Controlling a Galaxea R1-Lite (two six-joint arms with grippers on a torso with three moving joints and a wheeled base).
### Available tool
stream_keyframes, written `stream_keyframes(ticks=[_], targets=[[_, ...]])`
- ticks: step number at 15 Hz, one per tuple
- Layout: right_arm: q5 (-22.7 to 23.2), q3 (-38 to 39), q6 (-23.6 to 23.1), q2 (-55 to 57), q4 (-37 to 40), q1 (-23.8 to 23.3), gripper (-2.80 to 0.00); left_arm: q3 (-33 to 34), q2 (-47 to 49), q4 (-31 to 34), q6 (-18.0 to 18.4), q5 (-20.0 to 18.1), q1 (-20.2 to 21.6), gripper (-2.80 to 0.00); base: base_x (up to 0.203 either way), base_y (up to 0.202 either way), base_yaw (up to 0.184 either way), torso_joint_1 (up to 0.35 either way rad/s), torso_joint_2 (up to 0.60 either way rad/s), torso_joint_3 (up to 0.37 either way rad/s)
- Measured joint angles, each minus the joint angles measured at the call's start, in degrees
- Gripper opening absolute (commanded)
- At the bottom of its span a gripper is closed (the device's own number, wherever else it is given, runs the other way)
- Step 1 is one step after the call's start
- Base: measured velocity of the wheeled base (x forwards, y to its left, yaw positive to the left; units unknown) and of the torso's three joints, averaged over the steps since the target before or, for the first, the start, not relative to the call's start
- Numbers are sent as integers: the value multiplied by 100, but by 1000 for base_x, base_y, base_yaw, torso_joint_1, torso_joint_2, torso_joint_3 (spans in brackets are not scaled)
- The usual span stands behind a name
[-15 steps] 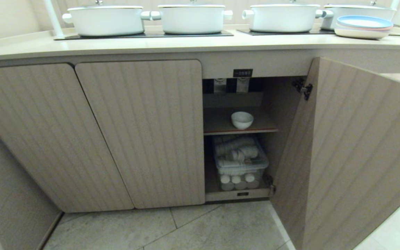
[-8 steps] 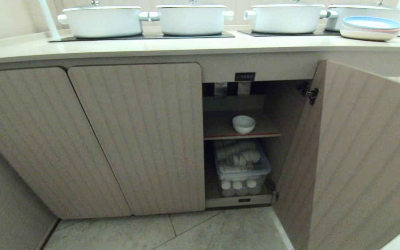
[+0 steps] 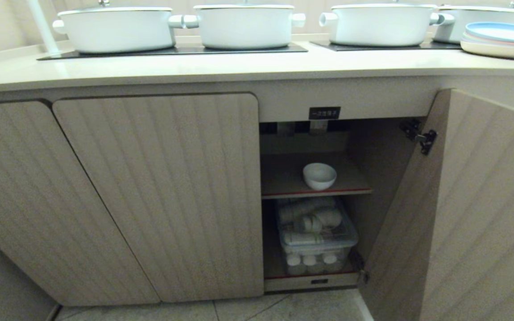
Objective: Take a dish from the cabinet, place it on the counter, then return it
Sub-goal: Take the bowl from the cabinet
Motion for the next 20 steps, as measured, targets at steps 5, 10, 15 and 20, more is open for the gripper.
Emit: stream_keyframes(ticks=[5, 10, 15, 20], targets=[[0, 0, 0, 0, -2, 0, -280, 0, 0, 0, 0, 0, 0, -280, 61, 0, 1, 3, 0, 1], [-1, 0, -2, 0, -2, 0, -280, 0, 0, 0, 0, 0, 0, -280, 0, 0, 0, 0, 0, 0], [0, 0, -2, 0, 0, 0, -280, 0, 0, 0, -2, 0, 0, -280, 0, 0, 0, 0, 0, 0], [0, 0, 0, 0, 0, 0, -280, 0, 0, -2, -5, 0, 0, -280, 0, 0, 0, 0, 0, 0]])
